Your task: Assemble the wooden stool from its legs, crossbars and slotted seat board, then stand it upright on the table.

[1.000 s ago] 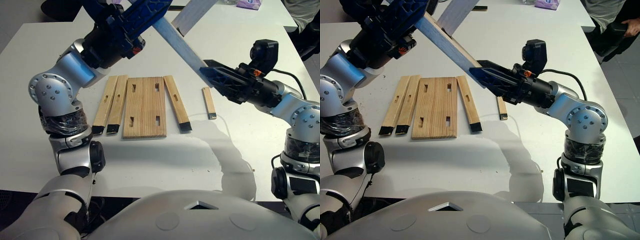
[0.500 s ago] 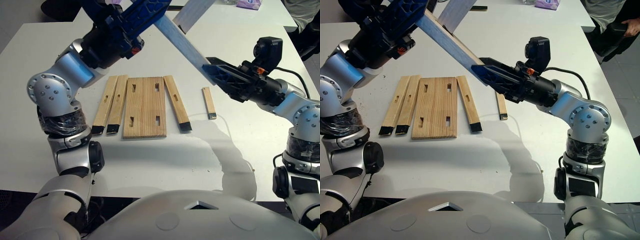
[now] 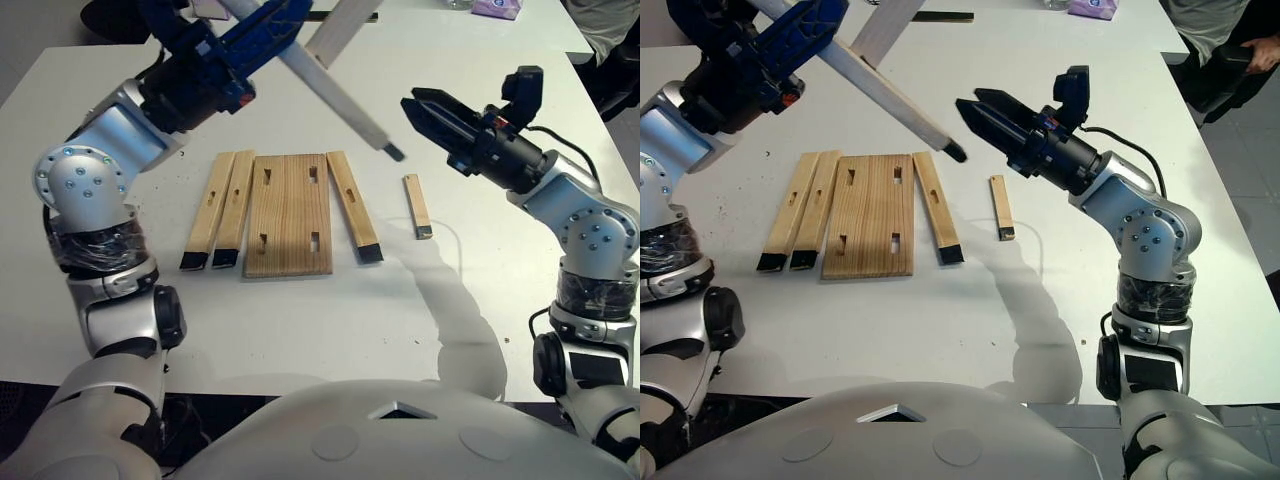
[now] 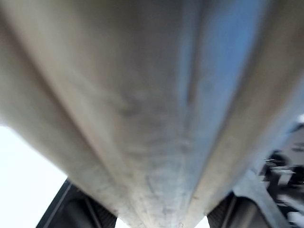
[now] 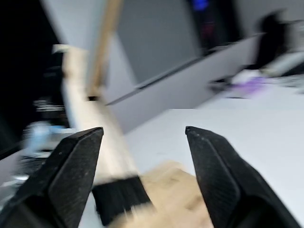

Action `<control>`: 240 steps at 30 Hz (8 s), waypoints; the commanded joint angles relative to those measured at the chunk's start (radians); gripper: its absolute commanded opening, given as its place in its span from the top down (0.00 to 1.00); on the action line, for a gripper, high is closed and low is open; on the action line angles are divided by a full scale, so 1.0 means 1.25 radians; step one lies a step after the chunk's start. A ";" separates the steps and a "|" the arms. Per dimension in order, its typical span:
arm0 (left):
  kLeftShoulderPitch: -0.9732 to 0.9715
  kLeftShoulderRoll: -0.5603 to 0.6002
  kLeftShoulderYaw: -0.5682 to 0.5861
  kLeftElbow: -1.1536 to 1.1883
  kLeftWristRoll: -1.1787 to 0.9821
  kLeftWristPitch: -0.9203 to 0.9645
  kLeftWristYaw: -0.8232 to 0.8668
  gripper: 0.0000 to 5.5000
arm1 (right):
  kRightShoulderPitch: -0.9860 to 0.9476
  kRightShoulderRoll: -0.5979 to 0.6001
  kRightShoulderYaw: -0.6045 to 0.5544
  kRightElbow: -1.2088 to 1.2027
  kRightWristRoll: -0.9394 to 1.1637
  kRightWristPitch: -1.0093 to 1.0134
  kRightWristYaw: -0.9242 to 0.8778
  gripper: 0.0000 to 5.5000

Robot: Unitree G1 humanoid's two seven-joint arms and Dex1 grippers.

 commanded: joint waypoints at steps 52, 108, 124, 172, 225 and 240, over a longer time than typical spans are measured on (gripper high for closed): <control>0.098 0.318 -0.160 0.255 0.519 -0.400 -0.719 0.63 | -0.018 -0.020 0.003 0.149 -0.237 -0.158 0.112 0.42; 0.494 0.306 -0.239 -0.002 0.493 -0.464 -0.529 0.63 | 0.048 0.039 0.009 0.060 -0.224 -0.110 0.048 0.42; 0.433 0.301 -0.271 0.072 0.544 -0.594 -0.499 0.63 | 0.001 0.070 0.026 0.124 -0.245 -0.138 0.053 0.42; 0.551 0.011 0.016 0.033 0.583 -0.307 0.040 0.43 | 0.109 0.142 -0.023 0.024 -0.225 -0.185 -0.075 0.42; 0.087 0.053 0.201 0.061 0.423 -0.082 0.151 0.63 | -0.057 0.083 0.032 0.036 -0.437 -0.229 -0.284 0.42; -0.210 0.015 0.091 -0.111 0.004 0.040 0.000 0.63 | -0.465 0.077 -0.091 0.217 -0.148 -0.158 -0.040 0.33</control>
